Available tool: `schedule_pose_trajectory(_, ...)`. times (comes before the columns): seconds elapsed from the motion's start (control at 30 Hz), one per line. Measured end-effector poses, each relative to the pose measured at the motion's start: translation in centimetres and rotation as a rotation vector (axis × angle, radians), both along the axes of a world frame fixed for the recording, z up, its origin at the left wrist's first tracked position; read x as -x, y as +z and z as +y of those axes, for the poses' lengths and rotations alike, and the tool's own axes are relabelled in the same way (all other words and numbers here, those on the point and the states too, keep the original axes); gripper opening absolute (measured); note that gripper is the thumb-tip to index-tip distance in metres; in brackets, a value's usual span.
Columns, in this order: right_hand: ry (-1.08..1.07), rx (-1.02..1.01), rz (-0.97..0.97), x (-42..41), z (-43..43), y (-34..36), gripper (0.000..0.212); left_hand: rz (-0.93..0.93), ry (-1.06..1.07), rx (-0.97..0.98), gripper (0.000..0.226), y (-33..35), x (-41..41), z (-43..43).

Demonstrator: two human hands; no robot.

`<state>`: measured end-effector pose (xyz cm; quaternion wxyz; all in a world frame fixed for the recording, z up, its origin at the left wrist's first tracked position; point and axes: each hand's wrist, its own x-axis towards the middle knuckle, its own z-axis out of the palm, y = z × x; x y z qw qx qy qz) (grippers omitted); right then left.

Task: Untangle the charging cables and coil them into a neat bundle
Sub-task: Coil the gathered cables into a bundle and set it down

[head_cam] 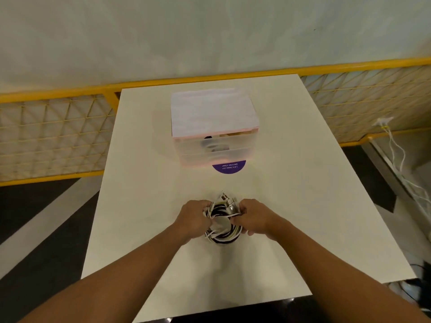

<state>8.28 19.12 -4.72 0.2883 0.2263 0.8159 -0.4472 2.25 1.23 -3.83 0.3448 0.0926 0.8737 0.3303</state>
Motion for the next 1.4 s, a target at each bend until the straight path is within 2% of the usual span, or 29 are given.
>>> schedule_pose_trajectory(0.2, 0.024, -0.097, -0.016, -0.5, -0.3, -0.5, 0.022, 0.054, -0.030, 0.058, 0.053, -1.3, -0.8, 0.1)
schedule_pose_trajectory(0.27, 0.044, -0.121, 0.007, -0.6, -0.3, -0.6, 0.021, 0.071, -0.032, 0.072, 0.048, -1.6, -0.8, 0.1)
schedule_pose_trajectory(0.4, -0.002, -0.112, 0.017, -0.7, -0.2, -0.9, 0.040, 0.039, -0.054, 0.091, 0.044, -2.1, -0.7, -0.1)
schedule_pose_trajectory(0.63, 0.156, -0.218, 0.001, 0.1, -0.1, -0.7, 0.046, 0.014, -0.077, 0.106, 0.043, -2.1, -0.1, -0.1)
schedule_pose_trajectory(0.87, 0.270, -0.272, -0.044, 1.6, 1.4, 0.2, 0.072, 0.004, -0.123, 0.115, 0.046, 0.1, 1.9, -0.2)
schedule_pose_trajectory(1.03, 0.157, -0.311, 0.138, 4.0, 2.3, 1.4, 0.046, 0.168, -0.146, 0.082, 0.036, 4.9, 5.2, 0.4)
schedule_pose_trajectory(1.23, 0.027, -0.412, 0.417, 6.7, 1.1, 2.4, 0.023, 0.498, -0.096, -0.050, 0.016, 10.7, 9.8, 1.7)
schedule_pose_trajectory(1.3, 0.039, -0.463, 0.489, 7.6, 0.5, 2.5, 0.019, 0.596, -0.120, -0.034, 0.021, 11.1, 11.3, 2.1)
schedule_pose_trajectory(1.4, 0.070, -0.558, 0.591, 8.8, -0.3, 2.2, 0.027, 0.665, -0.211, 0.092, 0.038, 10.3, 12.9, 2.2)
